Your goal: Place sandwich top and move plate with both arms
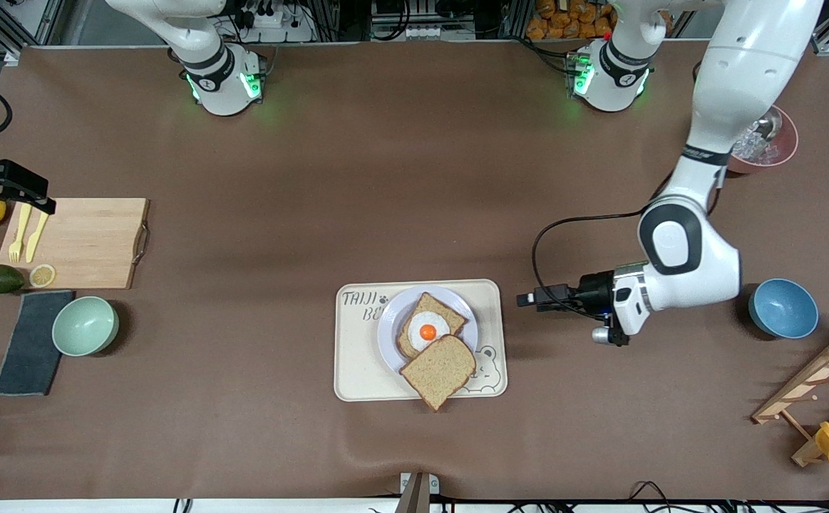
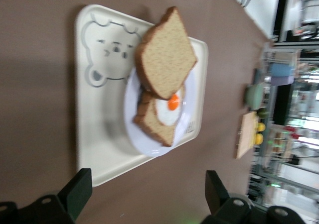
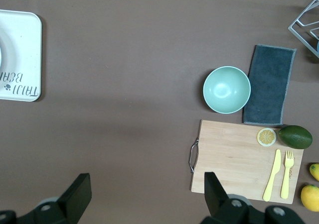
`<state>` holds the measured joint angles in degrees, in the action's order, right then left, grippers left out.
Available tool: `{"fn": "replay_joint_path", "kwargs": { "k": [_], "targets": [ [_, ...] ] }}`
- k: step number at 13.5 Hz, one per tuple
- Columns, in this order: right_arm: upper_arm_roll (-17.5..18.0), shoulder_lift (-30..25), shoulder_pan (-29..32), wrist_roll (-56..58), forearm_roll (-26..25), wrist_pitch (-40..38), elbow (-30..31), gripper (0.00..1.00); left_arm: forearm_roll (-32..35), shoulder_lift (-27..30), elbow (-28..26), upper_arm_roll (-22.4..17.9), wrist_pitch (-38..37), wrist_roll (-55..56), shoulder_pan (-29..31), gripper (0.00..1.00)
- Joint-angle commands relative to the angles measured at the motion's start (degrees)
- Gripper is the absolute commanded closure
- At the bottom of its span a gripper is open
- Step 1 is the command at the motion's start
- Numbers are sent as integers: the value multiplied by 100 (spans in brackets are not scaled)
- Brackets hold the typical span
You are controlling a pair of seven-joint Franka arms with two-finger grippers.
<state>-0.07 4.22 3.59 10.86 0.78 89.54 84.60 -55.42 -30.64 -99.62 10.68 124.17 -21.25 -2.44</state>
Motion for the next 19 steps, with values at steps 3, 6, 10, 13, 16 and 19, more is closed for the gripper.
{"fn": "replay_joint_path", "kwargs": {
  "k": [3, 6, 10, 13, 16, 19],
  "targets": [
    [25, 18, 37, -57, 1, 11, -49, 0, 1855, 506, 433, -5, -743, 1322, 243, 0],
    [25, 18, 37, -57, 1, 81, -49, 0, 3069, 742, 1031, -5, -1586, 2192, 340, 0],
    [25, 18, 37, -57, 10, 81, -49, 0, 4659, 1462, 1147, -5, -2141, 2547, 481, 0],
    [25, 18, 37, -57, 10, 81, -40, 0, 5277, 2043, 1155, -14, -2826, 2503, 726, 0],
    [25, 18, 45, -57, 97, 81, -40, 0, 5427, 2500, 1147, -48, -3328, 2547, 832, 0],
    [25, 9, 45, -57, 115, 55, -49, 0, 5568, 2817, 1147, -58, -3425, 2485, 1043, 0]
  ]
}}
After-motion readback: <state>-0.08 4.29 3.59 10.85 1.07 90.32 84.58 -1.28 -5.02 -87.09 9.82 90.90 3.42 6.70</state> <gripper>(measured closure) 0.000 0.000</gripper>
